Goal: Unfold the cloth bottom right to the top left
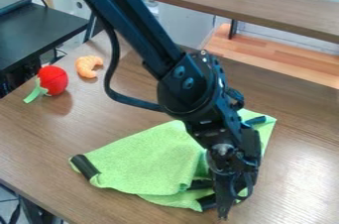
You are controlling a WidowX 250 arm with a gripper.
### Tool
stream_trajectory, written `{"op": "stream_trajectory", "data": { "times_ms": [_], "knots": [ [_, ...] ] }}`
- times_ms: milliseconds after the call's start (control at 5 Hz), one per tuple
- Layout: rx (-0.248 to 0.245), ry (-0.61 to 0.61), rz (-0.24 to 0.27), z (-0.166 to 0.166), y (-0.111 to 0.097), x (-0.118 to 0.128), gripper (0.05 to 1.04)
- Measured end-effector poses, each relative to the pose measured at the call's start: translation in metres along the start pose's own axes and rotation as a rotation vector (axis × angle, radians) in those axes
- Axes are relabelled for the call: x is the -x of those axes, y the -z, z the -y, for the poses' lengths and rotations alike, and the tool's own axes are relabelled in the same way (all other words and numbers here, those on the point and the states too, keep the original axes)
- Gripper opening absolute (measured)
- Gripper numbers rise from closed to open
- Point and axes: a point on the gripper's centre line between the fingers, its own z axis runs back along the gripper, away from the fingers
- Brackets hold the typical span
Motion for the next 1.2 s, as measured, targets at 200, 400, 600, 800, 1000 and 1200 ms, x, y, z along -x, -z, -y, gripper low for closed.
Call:
{"op": "stream_trajectory", "data": {
  "times_ms": [200, 400, 600, 800, 1000, 1200],
  "knots": [
    [0.013, -0.028, 0.008, -0.006, -0.003, 0.004, 0.049],
    [0.002, -0.071, 0.051, -0.026, -0.015, 0.001, 0.049],
    [0.023, -0.101, 0.059, -0.037, -0.016, 0.006, 0.049],
    [0.044, -0.123, 0.061, -0.047, -0.017, 0.013, 0.049],
    [0.058, -0.143, 0.070, -0.062, -0.020, 0.019, 0.049],
    [0.068, -0.191, 0.083, -0.086, -0.025, 0.030, 0.049]
  ]
}}
